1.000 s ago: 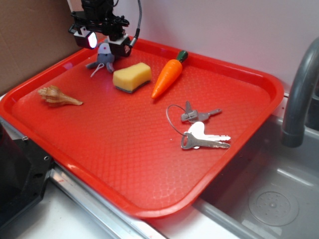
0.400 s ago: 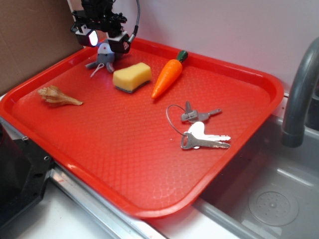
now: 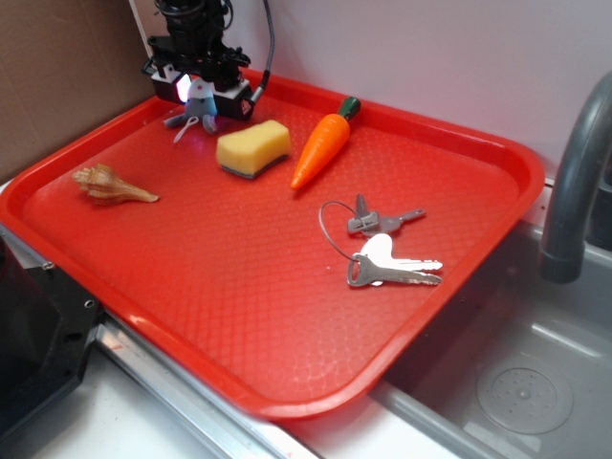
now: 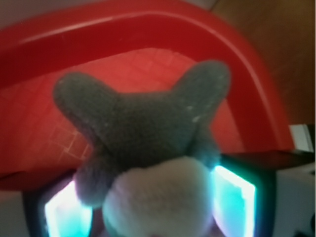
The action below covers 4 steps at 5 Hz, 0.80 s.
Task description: Grab the gray animal.
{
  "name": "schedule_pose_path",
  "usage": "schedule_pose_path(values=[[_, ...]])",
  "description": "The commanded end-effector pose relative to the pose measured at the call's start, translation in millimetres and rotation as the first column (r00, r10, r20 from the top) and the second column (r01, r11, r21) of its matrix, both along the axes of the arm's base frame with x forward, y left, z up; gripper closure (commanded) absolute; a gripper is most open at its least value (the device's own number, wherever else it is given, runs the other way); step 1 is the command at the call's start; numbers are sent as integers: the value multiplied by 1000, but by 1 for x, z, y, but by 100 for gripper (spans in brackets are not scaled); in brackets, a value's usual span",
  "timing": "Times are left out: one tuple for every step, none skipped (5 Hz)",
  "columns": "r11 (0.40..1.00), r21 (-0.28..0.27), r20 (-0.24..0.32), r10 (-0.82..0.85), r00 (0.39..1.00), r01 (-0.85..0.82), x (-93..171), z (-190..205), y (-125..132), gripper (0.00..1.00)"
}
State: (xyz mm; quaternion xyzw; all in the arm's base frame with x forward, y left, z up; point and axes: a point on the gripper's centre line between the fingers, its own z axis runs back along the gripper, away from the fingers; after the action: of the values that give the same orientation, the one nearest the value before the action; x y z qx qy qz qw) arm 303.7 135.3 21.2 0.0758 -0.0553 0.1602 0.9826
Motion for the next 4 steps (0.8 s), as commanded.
schedule_pose_path(values=[[998, 45, 15, -33, 999, 33, 3, -4, -10, 0], [998, 64, 18, -21, 1000, 20, 1, -8, -11, 100], [998, 62, 28, -15, 999, 14, 1, -4, -10, 100], [998, 59, 26, -9, 1000, 8, 0, -2, -8, 100]])
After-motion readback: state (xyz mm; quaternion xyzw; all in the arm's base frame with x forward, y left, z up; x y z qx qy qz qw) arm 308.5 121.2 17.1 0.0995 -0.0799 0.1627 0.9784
